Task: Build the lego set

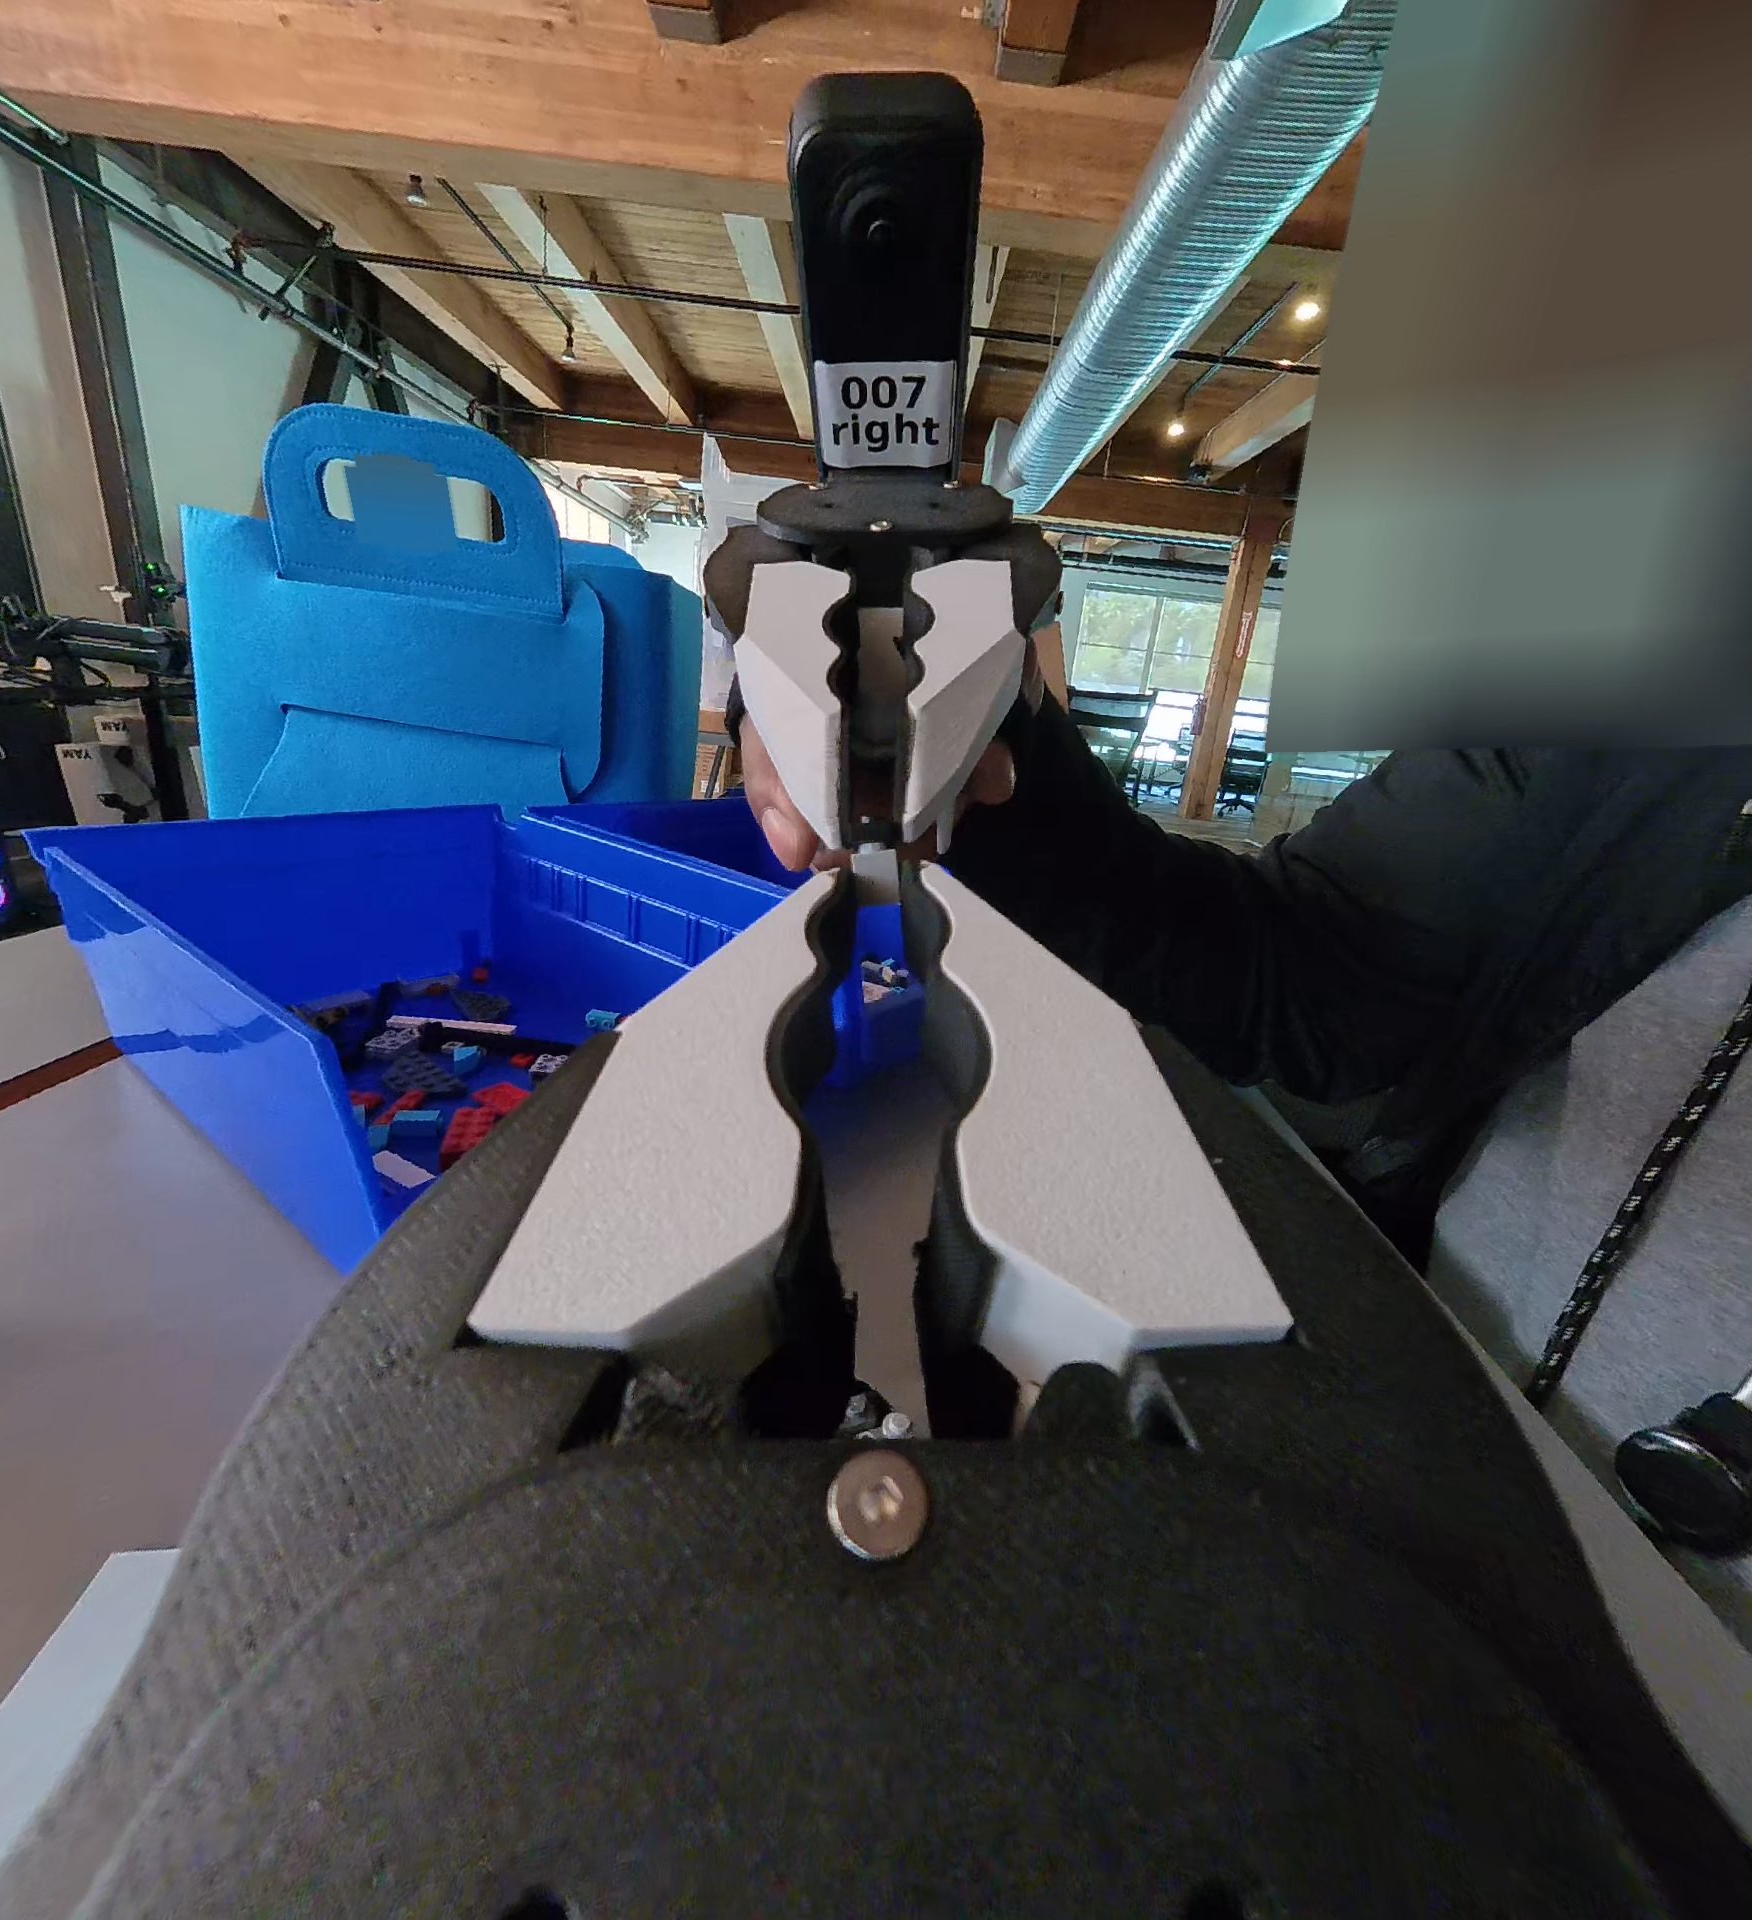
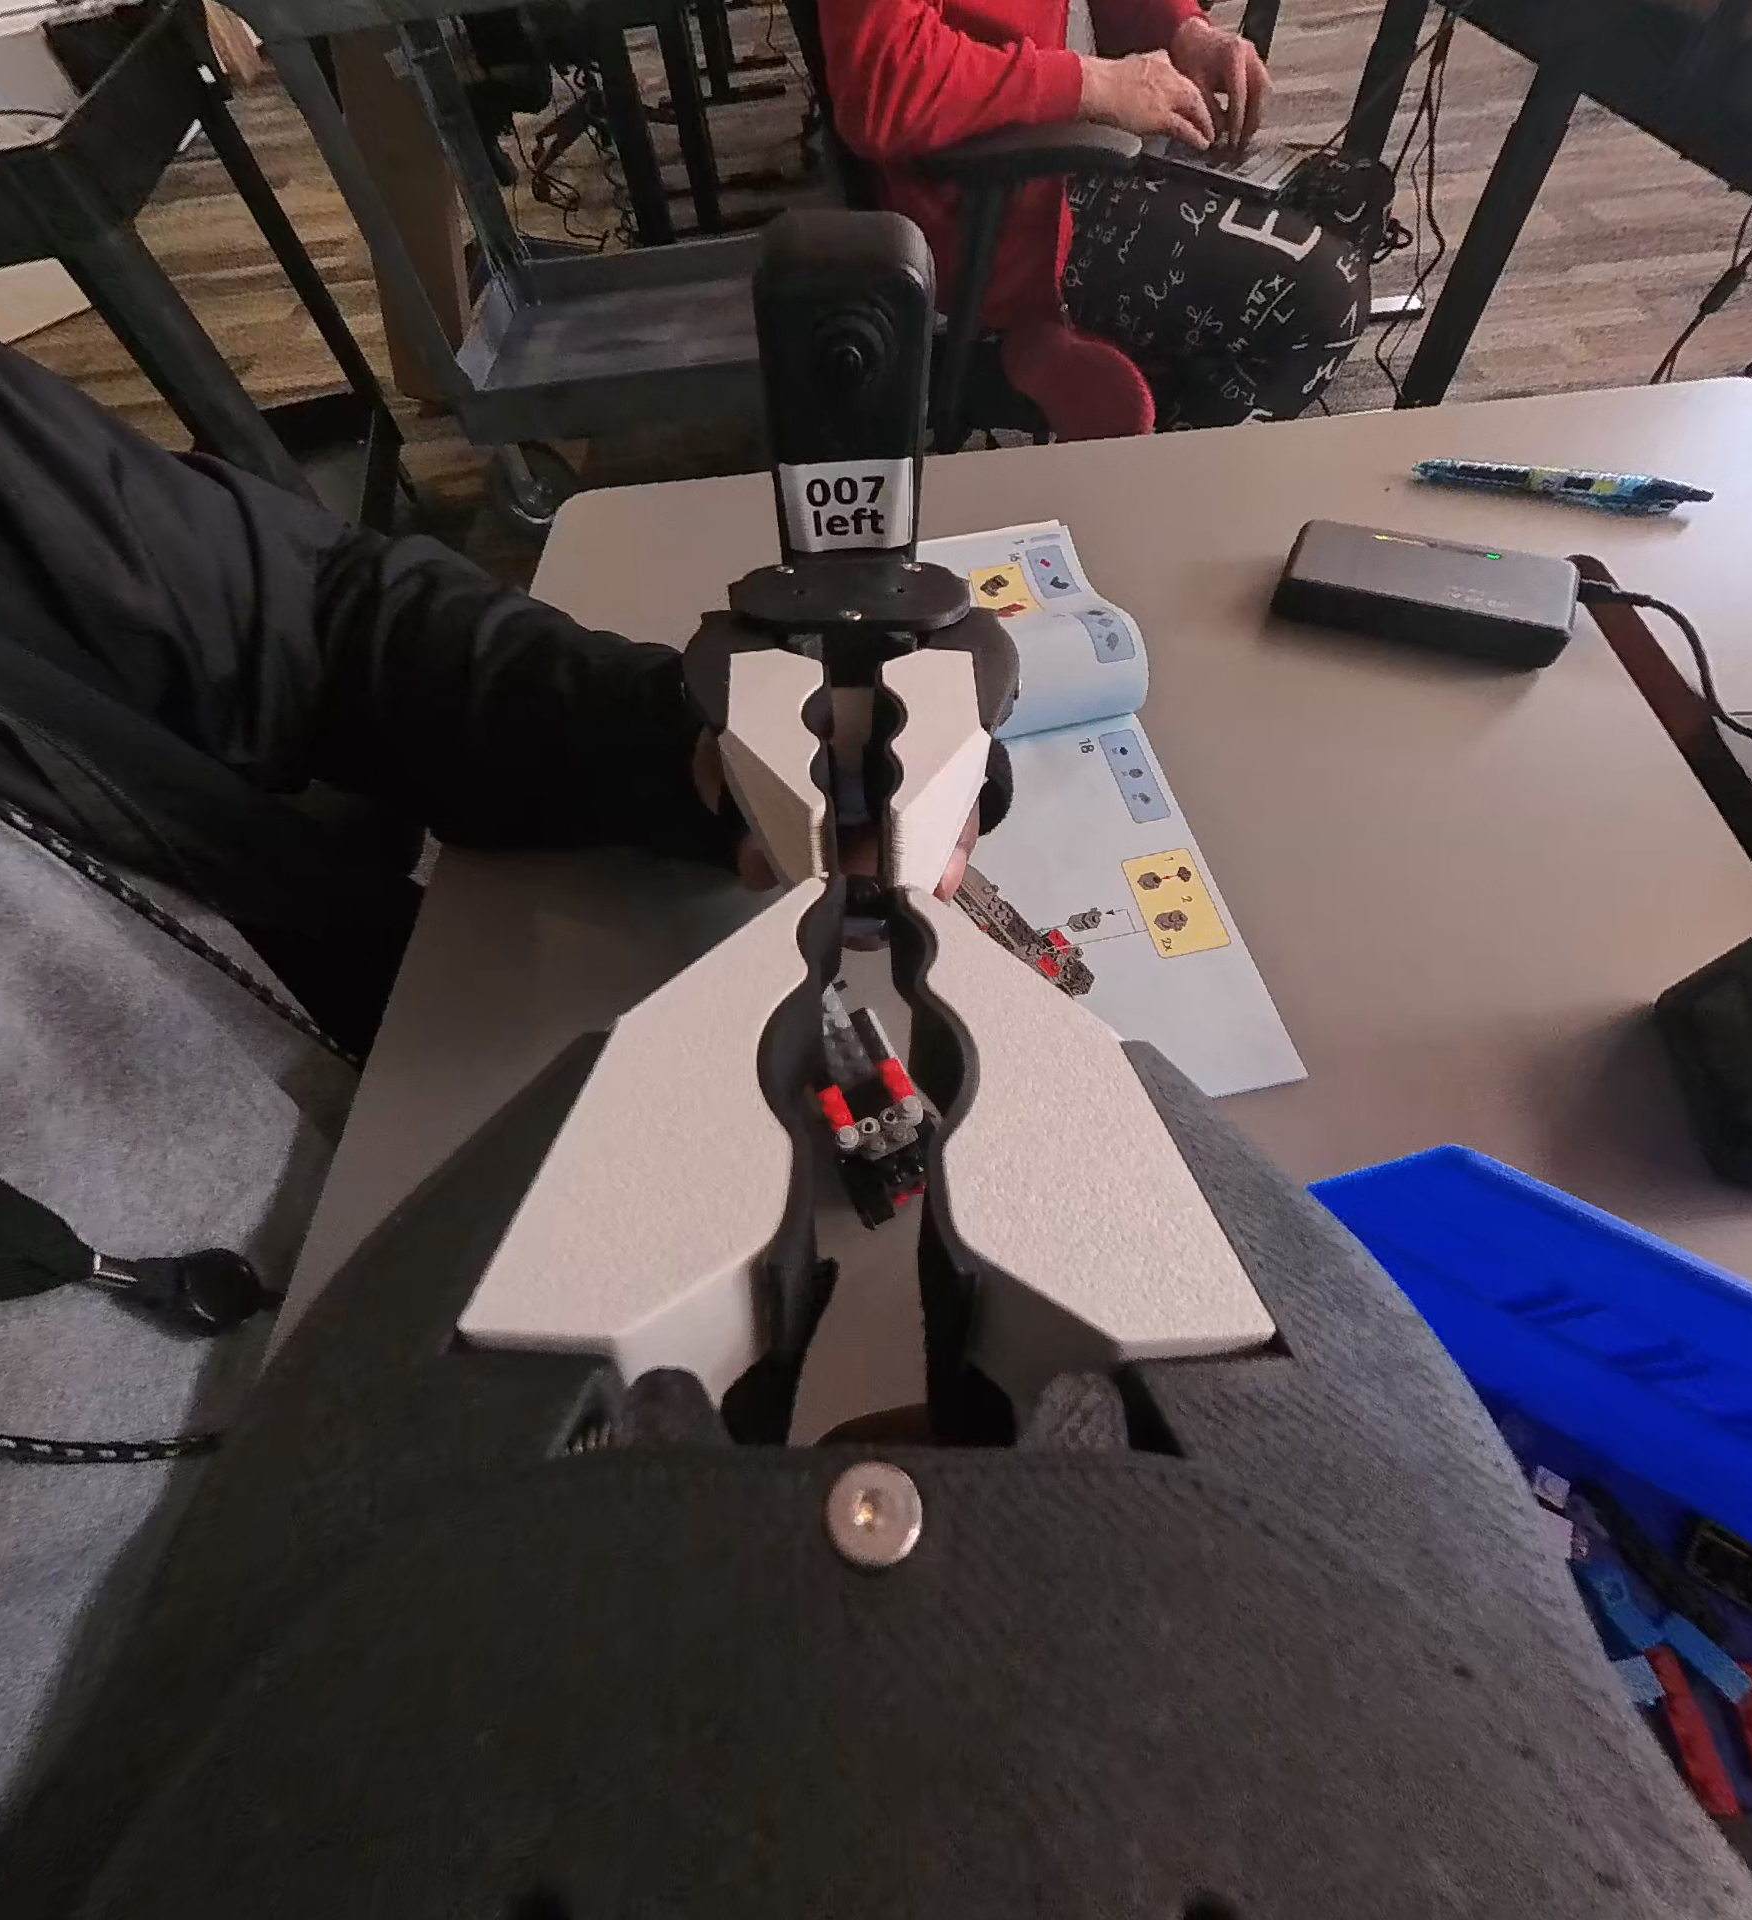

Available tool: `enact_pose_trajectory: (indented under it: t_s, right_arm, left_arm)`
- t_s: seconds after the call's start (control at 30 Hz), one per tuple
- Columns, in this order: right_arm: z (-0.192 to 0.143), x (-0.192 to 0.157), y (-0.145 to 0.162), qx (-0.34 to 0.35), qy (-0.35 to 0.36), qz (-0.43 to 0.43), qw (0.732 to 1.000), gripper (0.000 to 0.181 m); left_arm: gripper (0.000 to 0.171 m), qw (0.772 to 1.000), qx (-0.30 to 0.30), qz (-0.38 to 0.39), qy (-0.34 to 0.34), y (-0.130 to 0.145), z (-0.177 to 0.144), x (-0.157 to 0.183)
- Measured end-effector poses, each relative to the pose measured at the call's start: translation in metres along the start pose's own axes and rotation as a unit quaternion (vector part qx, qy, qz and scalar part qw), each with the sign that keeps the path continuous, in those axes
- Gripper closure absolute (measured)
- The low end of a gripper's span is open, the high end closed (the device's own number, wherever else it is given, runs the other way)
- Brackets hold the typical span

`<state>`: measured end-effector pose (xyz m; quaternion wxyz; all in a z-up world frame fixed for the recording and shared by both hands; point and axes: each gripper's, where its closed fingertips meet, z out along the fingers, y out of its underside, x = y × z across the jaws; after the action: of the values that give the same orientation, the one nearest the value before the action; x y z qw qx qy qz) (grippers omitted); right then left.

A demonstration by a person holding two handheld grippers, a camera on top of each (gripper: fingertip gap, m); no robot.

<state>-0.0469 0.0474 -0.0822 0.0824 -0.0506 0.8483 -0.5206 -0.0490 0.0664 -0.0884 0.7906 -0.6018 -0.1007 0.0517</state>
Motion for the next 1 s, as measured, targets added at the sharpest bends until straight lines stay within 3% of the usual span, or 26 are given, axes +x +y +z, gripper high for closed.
enact_pose_trajectory:
  t_s: [1.0]
  right_arm:
    - [0.0027,-0.0030,-0.0017,0.005,-0.006,0.001,1.000,0.171]
  left_arm:
    - [0.163,1.000,0.008,0.005,0.005,-0.0038,-0.0003,0.0030]
